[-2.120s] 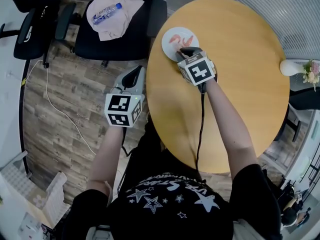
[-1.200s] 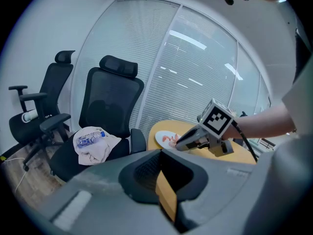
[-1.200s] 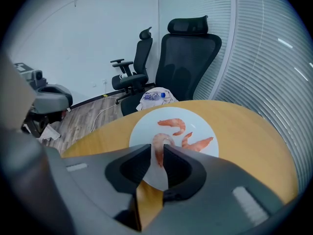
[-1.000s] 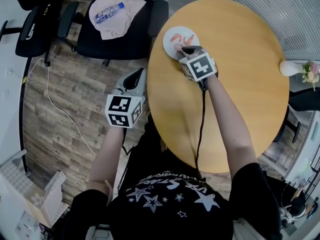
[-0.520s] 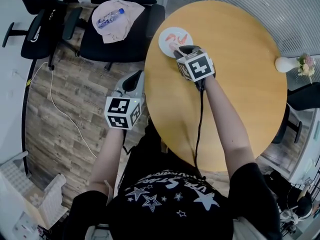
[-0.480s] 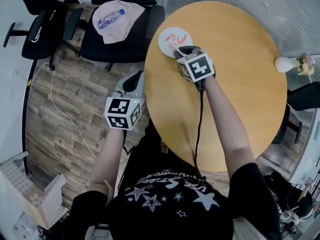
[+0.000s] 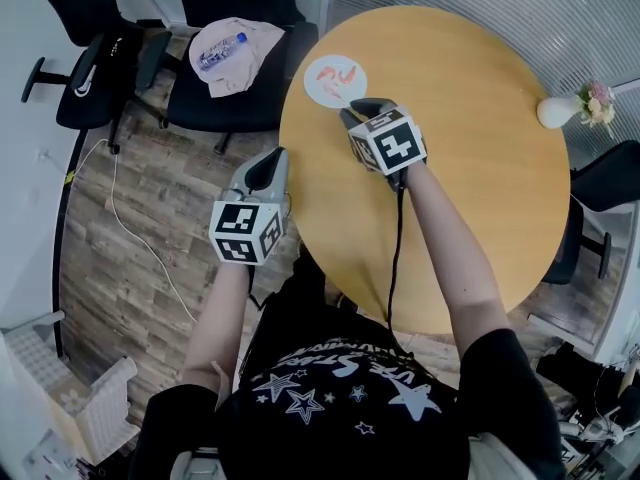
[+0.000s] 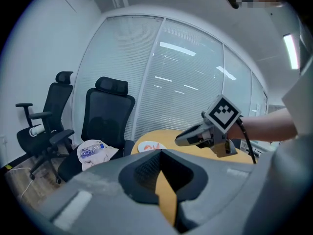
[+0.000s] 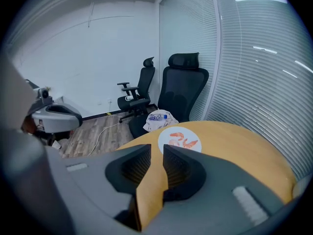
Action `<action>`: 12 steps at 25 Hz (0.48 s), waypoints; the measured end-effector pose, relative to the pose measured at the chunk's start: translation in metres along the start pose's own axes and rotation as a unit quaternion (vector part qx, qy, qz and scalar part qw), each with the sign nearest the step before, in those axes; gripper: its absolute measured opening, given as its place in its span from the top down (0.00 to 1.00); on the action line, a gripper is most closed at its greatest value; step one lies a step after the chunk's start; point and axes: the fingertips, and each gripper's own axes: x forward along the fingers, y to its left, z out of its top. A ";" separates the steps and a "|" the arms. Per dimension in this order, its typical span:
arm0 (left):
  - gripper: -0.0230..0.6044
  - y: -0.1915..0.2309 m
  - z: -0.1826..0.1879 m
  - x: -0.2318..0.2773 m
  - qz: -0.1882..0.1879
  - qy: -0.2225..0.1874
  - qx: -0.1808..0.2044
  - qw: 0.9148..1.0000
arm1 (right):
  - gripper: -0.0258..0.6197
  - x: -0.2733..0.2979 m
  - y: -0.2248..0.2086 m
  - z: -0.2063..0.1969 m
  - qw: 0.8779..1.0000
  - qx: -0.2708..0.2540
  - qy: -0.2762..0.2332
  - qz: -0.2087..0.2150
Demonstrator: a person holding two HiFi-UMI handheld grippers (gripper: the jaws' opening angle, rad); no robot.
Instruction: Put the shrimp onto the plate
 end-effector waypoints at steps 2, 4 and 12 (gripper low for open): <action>0.96 -0.009 0.002 -0.005 0.000 -0.003 0.003 1.000 | 0.84 -0.012 0.003 -0.004 1.000 -0.001 -0.004 0.003; 0.96 -0.019 0.003 -0.011 0.000 -0.007 0.006 1.000 | 0.84 -0.025 0.008 -0.008 1.000 -0.002 -0.010 0.004; 0.96 -0.064 0.000 -0.042 -0.005 -0.022 0.019 1.000 | 0.85 -0.082 0.028 -0.037 0.999 0.016 -0.038 -0.003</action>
